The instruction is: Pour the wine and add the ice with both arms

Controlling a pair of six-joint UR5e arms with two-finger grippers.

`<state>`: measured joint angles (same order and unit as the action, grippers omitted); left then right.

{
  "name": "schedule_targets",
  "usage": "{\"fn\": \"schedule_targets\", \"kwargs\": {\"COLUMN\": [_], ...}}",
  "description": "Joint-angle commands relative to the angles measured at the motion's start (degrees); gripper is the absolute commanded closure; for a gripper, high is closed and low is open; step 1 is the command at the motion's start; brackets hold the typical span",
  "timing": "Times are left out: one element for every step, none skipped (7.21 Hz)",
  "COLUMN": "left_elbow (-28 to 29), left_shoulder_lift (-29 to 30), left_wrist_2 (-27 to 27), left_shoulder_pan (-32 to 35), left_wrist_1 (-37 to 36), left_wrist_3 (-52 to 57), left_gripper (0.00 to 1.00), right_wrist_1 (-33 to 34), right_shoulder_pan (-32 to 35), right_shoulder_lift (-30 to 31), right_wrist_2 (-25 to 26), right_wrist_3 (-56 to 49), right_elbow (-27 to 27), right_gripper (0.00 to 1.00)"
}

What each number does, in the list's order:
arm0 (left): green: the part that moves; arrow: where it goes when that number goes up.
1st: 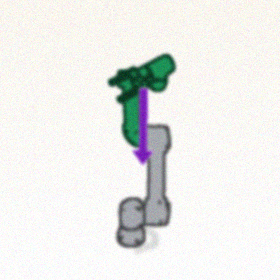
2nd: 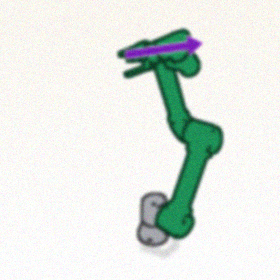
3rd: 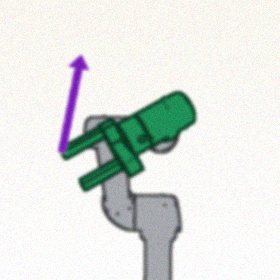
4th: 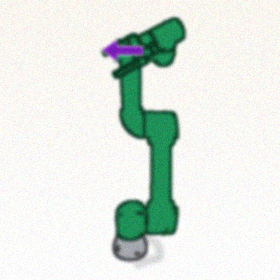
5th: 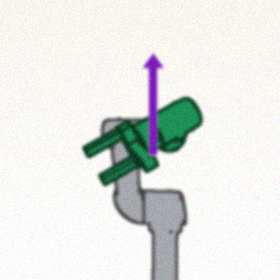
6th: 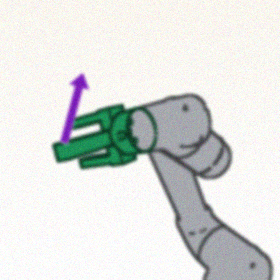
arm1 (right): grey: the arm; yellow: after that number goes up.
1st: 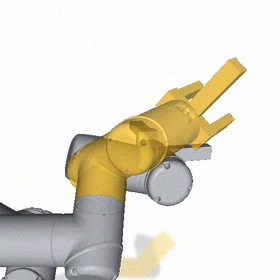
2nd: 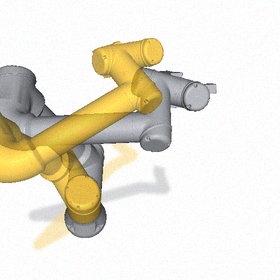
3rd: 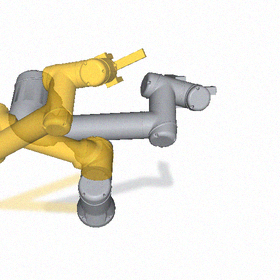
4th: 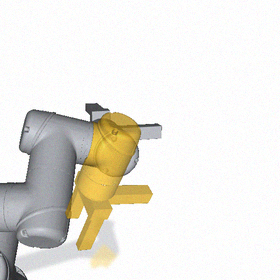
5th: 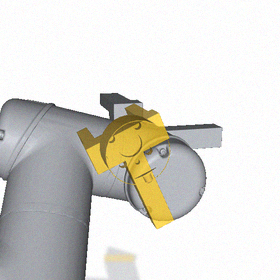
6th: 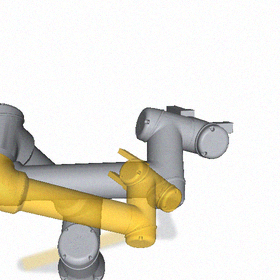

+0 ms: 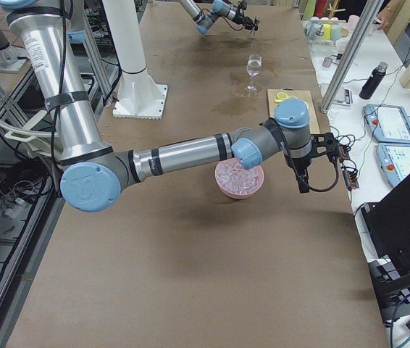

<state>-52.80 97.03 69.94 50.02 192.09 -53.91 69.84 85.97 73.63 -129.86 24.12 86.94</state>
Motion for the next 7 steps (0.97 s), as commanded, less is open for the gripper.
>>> {"fn": "schedule_targets", "kwargs": {"left_elbow": [0.33,0.33,0.33,0.25,0.24,0.33,0.25], "left_shoulder_lift": [-0.09,-0.09,-0.09,-0.09,-0.09,-0.09,-0.09], "left_wrist_2": [-1.12,-1.21,-1.21,-1.12,-1.12,-1.12,-1.12], "left_shoulder_pan": [-1.06,-1.23,-1.41,-1.41,-1.41,-1.41,-1.41], "left_wrist_1": [0.03,0.03,0.21,0.21,0.21,0.21,0.21], "left_wrist_3": [-0.49,-0.76,-1.02,-1.02,-1.02,-1.02,-1.02], "left_gripper": [0.79,0.79,0.78,0.76,0.70,0.69,0.64], "right_wrist_1": [0.12,0.03,-0.14,-0.23,-0.41,-0.32,-0.49], "right_shoulder_pan": [4.10,5.60,6.31,6.32,6.32,6.32,6.32], "right_shoulder_lift": [3.08,4.92,6.25,7.48,9.41,10.56,10.39], "right_wrist_2": [-3.28,-3.99,-5.13,-5.49,-5.58,-5.93,-9.42], "right_wrist_3": [-3.38,-3.47,-3.90,-3.99,-4.17,-4.08,-3.82], "right_elbow": [-0.81,-0.90,-0.90,-0.90,-0.90,-1.68,-6.04], "right_gripper": [0.00,0.00,0.00,0.00,0.00,0.00,0.00]}}
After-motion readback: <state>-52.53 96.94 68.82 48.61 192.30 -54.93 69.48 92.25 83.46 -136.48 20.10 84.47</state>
